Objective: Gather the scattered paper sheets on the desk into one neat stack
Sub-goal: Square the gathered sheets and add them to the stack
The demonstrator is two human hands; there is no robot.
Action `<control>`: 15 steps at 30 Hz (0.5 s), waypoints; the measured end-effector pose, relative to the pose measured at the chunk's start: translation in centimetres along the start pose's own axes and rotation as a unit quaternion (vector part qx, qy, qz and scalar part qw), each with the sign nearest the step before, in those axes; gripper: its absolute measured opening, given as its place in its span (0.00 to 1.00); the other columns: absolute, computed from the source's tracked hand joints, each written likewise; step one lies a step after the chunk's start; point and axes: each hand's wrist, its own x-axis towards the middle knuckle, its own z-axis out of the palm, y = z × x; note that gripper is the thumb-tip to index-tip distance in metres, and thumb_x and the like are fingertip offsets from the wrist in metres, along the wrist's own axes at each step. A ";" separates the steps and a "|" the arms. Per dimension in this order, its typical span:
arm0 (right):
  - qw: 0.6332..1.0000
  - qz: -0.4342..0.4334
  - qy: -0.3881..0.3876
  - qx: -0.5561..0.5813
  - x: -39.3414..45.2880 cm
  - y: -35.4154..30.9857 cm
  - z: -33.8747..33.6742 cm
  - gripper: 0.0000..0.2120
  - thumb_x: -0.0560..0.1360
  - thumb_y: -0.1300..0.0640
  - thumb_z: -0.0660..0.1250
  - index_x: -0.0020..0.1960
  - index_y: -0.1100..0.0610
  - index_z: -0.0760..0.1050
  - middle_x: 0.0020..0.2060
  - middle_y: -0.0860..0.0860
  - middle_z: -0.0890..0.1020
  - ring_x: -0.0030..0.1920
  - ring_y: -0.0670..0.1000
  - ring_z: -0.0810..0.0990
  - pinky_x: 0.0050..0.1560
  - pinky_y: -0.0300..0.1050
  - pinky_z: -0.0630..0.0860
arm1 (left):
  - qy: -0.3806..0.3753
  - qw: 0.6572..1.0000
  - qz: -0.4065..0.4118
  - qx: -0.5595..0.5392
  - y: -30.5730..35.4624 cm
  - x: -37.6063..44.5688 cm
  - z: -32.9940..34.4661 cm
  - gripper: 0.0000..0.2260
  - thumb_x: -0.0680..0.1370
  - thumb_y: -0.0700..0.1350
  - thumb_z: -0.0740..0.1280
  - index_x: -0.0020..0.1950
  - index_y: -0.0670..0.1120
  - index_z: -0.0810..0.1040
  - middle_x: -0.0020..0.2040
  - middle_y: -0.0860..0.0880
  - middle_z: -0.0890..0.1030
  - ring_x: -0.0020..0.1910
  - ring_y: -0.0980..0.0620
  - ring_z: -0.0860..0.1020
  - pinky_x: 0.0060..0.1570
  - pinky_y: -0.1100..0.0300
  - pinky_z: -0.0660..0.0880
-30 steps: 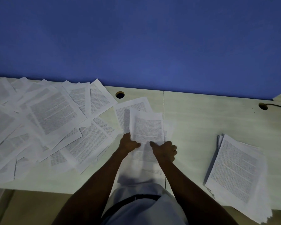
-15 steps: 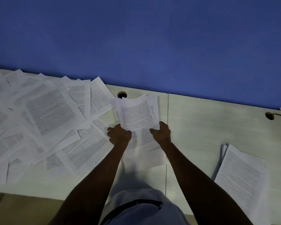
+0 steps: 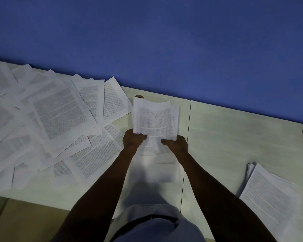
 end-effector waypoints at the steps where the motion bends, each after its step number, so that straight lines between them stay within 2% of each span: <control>1: 1.000 -0.013 -0.006 0.012 -0.2 0.4 0.1 0.29 0.62 0.47 0.82 0.61 0.55 0.83 0.55 0.52 0.87 0.57 0.56 0.84 0.61 0.53 0.81 | -0.012 0.999 0.017 -0.029 -0.3 0.0 -0.2 0.18 0.71 0.43 0.78 0.60 0.43 0.82 0.58 0.44 0.84 0.57 0.42 0.81 0.61 0.45 0.78; 4: 0.996 -0.043 0.000 0.075 -0.9 1.3 0.9 0.21 0.66 0.58 0.81 0.59 0.55 0.84 0.54 0.53 0.87 0.56 0.57 0.84 0.59 0.53 0.82 | -0.049 0.986 0.039 -0.156 -1.4 -0.6 -1.2 0.19 0.73 0.33 0.74 0.63 0.40 0.80 0.59 0.43 0.83 0.59 0.41 0.81 0.61 0.47 0.77; 6: 0.989 -0.045 -0.026 0.142 -1.5 1.6 1.1 0.17 0.66 0.64 0.80 0.53 0.54 0.84 0.51 0.52 0.87 0.56 0.59 0.85 0.58 0.52 0.82 | -0.045 0.975 0.027 -0.214 -2.1 -1.1 -2.2 0.20 0.72 0.29 0.73 0.63 0.37 0.79 0.59 0.43 0.82 0.57 0.41 0.81 0.58 0.50 0.77; 9: 0.977 -0.024 -0.044 0.207 -3.0 1.8 0.3 0.12 0.67 0.58 0.82 0.47 0.54 0.83 0.46 0.52 0.87 0.51 0.57 0.86 0.53 0.51 0.82 | 0.014 0.954 -0.037 -0.298 -3.4 -1.0 -3.9 0.16 0.74 0.32 0.73 0.61 0.37 0.79 0.59 0.41 0.82 0.55 0.41 0.80 0.58 0.52 0.75; 11: 0.946 0.043 -0.099 0.307 -4.6 2.4 -0.4 0.14 0.70 0.53 0.81 0.52 0.54 0.83 0.48 0.52 0.87 0.48 0.56 0.85 0.47 0.48 0.82 | 0.025 0.943 -0.078 -0.322 -4.5 -0.6 -4.8 0.16 0.78 0.39 0.71 0.65 0.36 0.77 0.63 0.39 0.80 0.61 0.40 0.79 0.59 0.52 0.76; 13: 0.896 0.082 -0.192 0.393 -6.1 3.5 -0.5 0.17 0.74 0.53 0.78 0.61 0.55 0.81 0.56 0.55 0.87 0.53 0.57 0.85 0.44 0.50 0.84 | -0.028 0.909 -0.102 -0.404 -5.3 -1.0 -4.7 0.18 0.76 0.35 0.71 0.65 0.36 0.77 0.62 0.40 0.80 0.63 0.39 0.79 0.54 0.47 0.80; 15: 0.870 0.080 -0.220 0.435 -6.9 4.7 0.3 0.22 0.73 0.57 0.79 0.65 0.56 0.80 0.60 0.56 0.85 0.60 0.61 0.84 0.50 0.58 0.84 | -0.074 0.880 -0.095 -0.459 -6.2 -2.3 -3.6 0.15 0.72 0.29 0.73 0.58 0.37 0.80 0.61 0.42 0.81 0.61 0.39 0.79 0.53 0.39 0.80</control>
